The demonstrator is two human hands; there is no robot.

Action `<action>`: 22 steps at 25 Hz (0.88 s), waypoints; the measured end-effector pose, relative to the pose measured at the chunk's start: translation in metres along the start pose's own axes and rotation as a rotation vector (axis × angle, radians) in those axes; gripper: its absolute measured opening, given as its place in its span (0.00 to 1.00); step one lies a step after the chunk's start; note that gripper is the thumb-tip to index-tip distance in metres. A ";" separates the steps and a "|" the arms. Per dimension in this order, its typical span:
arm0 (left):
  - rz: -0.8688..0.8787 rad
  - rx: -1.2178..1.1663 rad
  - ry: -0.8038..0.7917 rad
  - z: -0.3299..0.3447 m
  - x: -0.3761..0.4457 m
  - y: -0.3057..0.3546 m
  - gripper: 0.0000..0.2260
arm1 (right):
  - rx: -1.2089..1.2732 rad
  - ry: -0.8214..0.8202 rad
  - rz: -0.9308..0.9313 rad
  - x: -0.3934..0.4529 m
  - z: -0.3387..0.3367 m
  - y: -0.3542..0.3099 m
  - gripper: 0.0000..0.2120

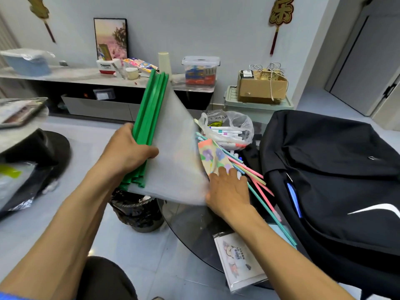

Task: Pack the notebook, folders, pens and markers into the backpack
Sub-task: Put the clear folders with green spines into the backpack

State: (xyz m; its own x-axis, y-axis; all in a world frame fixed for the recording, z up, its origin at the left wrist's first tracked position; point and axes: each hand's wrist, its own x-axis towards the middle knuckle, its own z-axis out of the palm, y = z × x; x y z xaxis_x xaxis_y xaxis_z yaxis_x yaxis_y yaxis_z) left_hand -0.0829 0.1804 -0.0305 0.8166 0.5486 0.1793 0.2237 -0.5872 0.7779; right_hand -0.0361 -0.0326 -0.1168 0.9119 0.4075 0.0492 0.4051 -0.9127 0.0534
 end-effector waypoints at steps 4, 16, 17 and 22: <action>0.152 -0.021 0.087 -0.013 -0.001 0.000 0.22 | -0.054 -0.058 -0.022 0.006 -0.005 -0.002 0.20; 0.398 -0.290 0.328 -0.022 -0.011 0.010 0.19 | 0.007 0.108 -0.424 -0.005 -0.005 0.013 0.21; 0.419 -0.319 0.343 -0.023 -0.011 0.009 0.19 | -0.032 0.121 -0.473 -0.007 -0.001 0.014 0.19; 0.484 -0.489 0.334 -0.018 -0.012 0.016 0.22 | -0.142 0.141 -0.454 -0.007 0.011 0.018 0.15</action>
State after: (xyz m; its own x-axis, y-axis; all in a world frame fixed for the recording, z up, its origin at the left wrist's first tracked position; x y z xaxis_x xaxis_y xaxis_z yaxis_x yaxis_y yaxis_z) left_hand -0.0985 0.1754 -0.0094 0.5423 0.4937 0.6798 -0.4425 -0.5200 0.7306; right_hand -0.0340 -0.0523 -0.1271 0.6240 0.7717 0.1231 0.7370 -0.6335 0.2357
